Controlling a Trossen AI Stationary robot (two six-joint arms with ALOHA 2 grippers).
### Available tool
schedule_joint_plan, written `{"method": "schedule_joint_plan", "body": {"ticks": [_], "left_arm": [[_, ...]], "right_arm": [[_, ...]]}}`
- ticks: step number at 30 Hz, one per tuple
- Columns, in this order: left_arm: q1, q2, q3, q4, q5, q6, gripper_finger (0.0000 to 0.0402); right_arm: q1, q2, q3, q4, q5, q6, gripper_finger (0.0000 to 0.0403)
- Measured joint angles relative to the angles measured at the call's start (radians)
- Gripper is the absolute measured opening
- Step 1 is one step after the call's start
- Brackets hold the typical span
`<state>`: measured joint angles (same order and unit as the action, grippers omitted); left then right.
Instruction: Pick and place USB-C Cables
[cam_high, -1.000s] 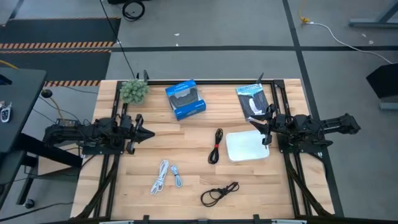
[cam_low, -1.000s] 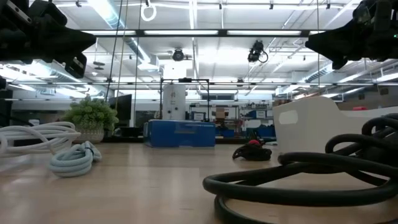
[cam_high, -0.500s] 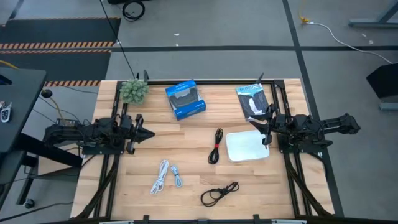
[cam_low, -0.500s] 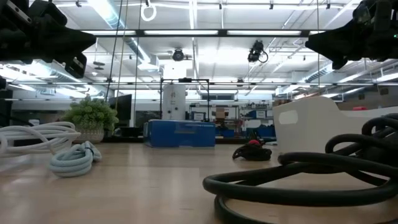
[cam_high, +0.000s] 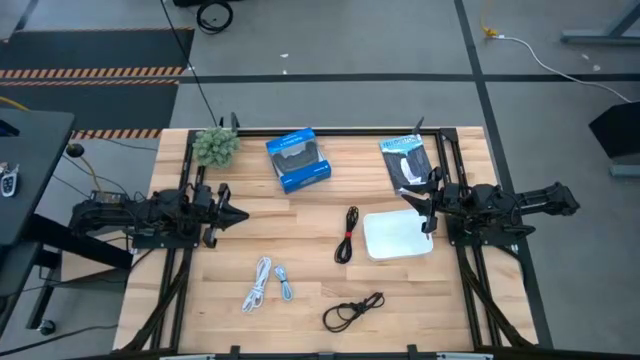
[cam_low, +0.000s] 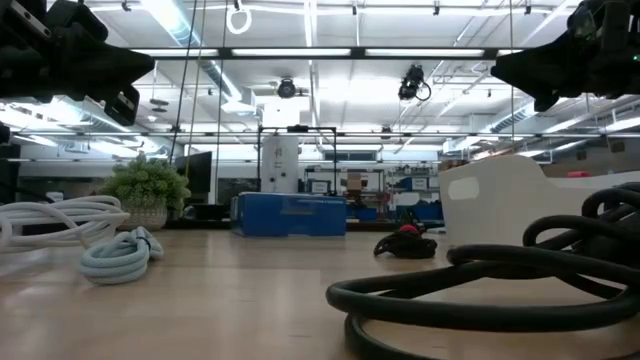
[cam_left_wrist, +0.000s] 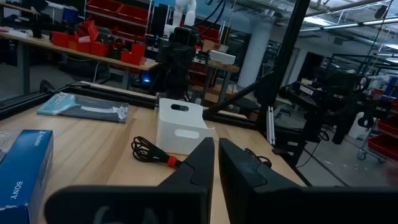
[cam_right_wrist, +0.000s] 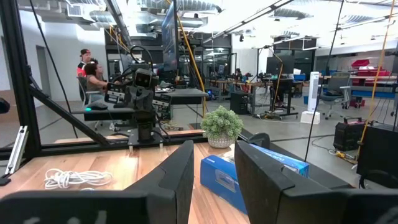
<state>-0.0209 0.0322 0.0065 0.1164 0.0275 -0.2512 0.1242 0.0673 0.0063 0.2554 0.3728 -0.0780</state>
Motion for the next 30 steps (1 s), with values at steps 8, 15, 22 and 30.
{"method": "schedule_joint_plan", "body": {"ticks": [8,15,22,30], "left_arm": [[0.000,0.000,0.000,0.000,0.000,0.000,0.0029],[0.000,0.000,0.000,0.000,0.000,0.000,0.0030],[0.000,0.000,0.000,0.000,0.000,0.000,0.0029],[0.000,0.000,0.000,0.000,0.000,0.000,0.0030]], "right_arm": [[0.000,0.000,0.000,0.000,0.000,0.000,0.0123],[-0.004,0.000,0.000,0.084,0.000,-0.010,0.0123],[-0.004,0.000,0.000,0.456,0.001,0.051,0.0123],[-0.004,0.012,0.032,0.674,-0.107,0.188,0.0123]]}}
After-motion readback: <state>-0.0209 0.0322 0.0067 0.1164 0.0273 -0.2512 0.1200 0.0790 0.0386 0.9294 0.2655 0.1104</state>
